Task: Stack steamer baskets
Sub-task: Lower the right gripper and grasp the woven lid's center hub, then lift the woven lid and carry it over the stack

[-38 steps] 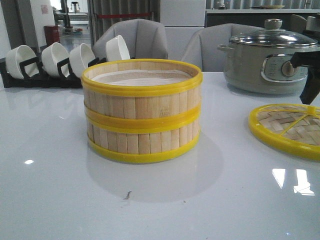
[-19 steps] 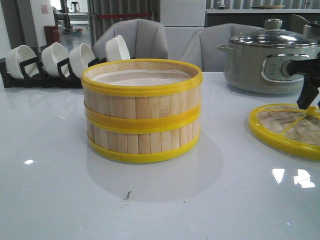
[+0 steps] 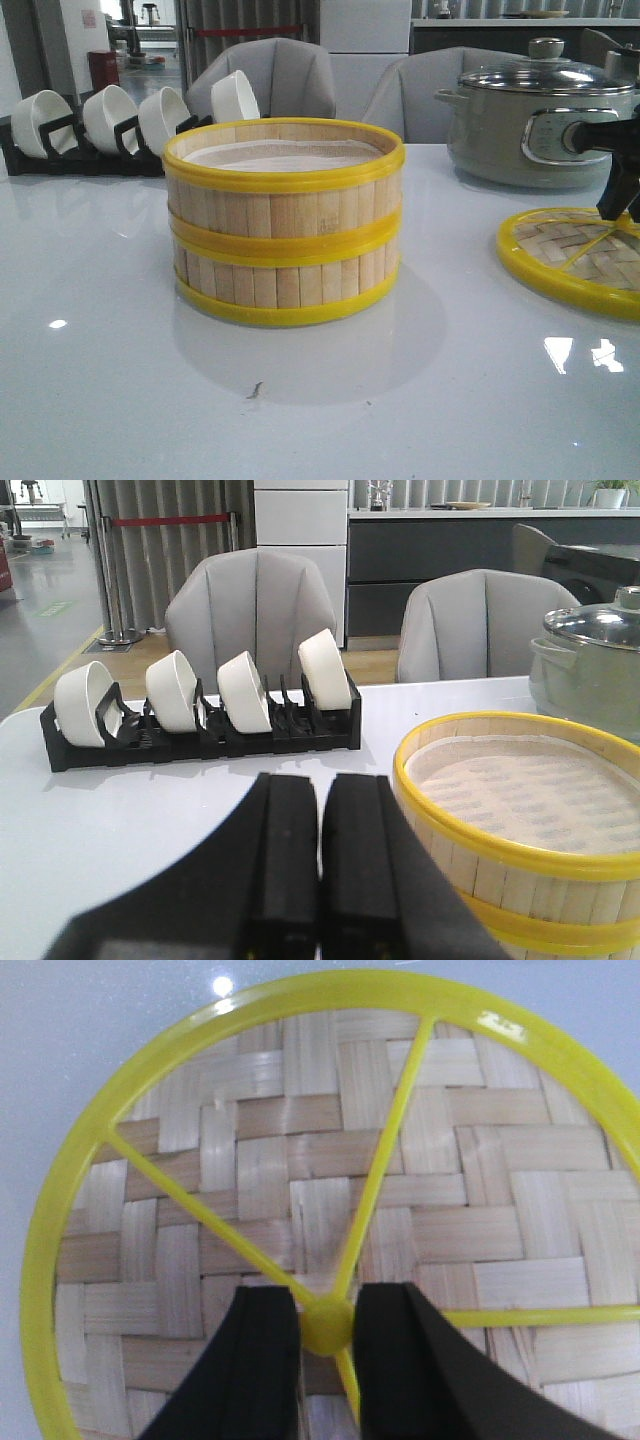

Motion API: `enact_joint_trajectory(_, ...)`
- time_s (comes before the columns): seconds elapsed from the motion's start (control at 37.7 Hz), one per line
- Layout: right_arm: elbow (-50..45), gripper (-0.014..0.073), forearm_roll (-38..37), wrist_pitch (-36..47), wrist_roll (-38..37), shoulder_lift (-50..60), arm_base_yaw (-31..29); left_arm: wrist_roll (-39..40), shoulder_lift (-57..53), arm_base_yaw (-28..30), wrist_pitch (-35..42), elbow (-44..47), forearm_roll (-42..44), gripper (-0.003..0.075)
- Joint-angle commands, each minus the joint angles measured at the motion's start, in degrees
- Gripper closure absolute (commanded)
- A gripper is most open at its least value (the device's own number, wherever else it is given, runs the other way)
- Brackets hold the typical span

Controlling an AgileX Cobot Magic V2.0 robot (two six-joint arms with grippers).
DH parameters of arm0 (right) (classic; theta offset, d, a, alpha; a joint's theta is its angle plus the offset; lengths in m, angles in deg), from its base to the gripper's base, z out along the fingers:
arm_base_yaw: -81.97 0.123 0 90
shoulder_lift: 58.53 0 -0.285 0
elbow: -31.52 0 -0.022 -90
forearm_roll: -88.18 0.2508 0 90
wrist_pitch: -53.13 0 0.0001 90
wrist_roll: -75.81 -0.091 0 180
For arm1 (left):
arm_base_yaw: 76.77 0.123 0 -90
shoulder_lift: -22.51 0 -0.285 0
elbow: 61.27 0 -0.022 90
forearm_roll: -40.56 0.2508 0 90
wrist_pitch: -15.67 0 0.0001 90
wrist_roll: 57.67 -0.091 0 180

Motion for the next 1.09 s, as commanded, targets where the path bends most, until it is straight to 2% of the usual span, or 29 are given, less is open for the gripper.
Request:
enact_joint_trajectory(0.0,1.9,0.0316,-0.2,1.8,0.3,1.9,0.3,-0.2,0.3,0.1,5.3,-1.7,-0.1,0.0624)
enact_joint_trajectory(0.27,1.9,0.0323,-0.2,1.8,0.3,0.7,1.4,-0.2,0.3,0.1,5.3,-1.7,-0.1,0.0624)
enact_joint_trajectory(0.4,1.9,0.0424,-0.2,1.7,0.3,0.7,1.9,-0.2,0.3,0.1,5.3,-1.7,-0.1,0.0624)
enact_joint_trajectory(0.48,1.9,0.0543,-0.2,1.6,0.3,0.7,2.1,-0.2,0.3,0.1,5.3,-1.7,-0.1,0.0624)
enact_joint_trajectory(0.69,2.0,0.0537,-0.2,1.2,0.3,3.3,3.3,-0.2,0.3,0.1,5.3,-1.7,-0.1,0.0624)
enact_joint_trajectory(1.06,4.6,0.0537,0.7,1.0,0.2,16.4,7.9,-0.2,0.3,0.1,5.3,-1.7,-0.1,0.0624)
